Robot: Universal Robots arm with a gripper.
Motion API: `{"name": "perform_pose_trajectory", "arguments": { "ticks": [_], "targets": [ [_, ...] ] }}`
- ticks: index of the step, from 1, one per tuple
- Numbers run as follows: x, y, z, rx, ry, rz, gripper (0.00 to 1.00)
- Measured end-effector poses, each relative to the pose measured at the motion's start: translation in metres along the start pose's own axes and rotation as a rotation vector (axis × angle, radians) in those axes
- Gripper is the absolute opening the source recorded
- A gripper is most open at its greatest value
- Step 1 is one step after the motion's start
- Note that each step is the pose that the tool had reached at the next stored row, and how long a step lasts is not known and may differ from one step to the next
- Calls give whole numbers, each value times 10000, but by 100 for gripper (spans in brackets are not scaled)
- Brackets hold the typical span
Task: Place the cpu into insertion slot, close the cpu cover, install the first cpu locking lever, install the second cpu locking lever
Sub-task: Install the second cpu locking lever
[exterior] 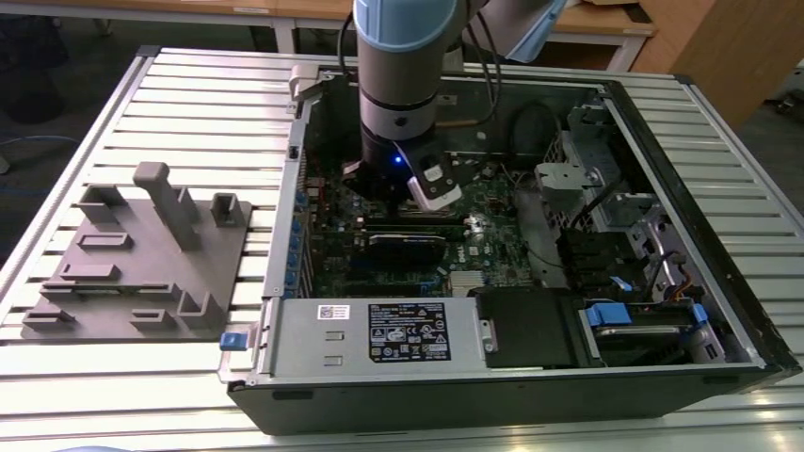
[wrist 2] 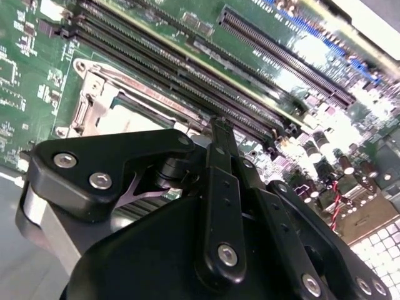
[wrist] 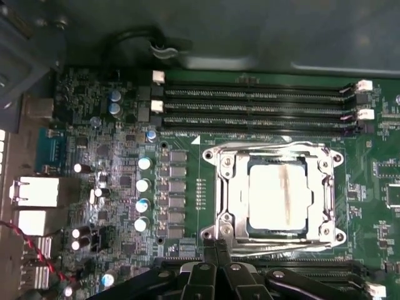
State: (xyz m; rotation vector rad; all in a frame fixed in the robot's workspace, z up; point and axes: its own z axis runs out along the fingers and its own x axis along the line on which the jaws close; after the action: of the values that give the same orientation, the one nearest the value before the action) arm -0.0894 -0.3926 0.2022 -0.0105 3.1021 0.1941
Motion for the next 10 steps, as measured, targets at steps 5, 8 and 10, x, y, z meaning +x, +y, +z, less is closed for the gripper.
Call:
{"name": "perform_pose_trajectory", "arguments": {
  "ticks": [5,8,10],
  "targets": [
    [29,-17,21,-238,-60,4,11],
    [43,-26,34,-348,-92,1,11],
    [52,-30,42,-414,-111,1,11]
  ]
}}
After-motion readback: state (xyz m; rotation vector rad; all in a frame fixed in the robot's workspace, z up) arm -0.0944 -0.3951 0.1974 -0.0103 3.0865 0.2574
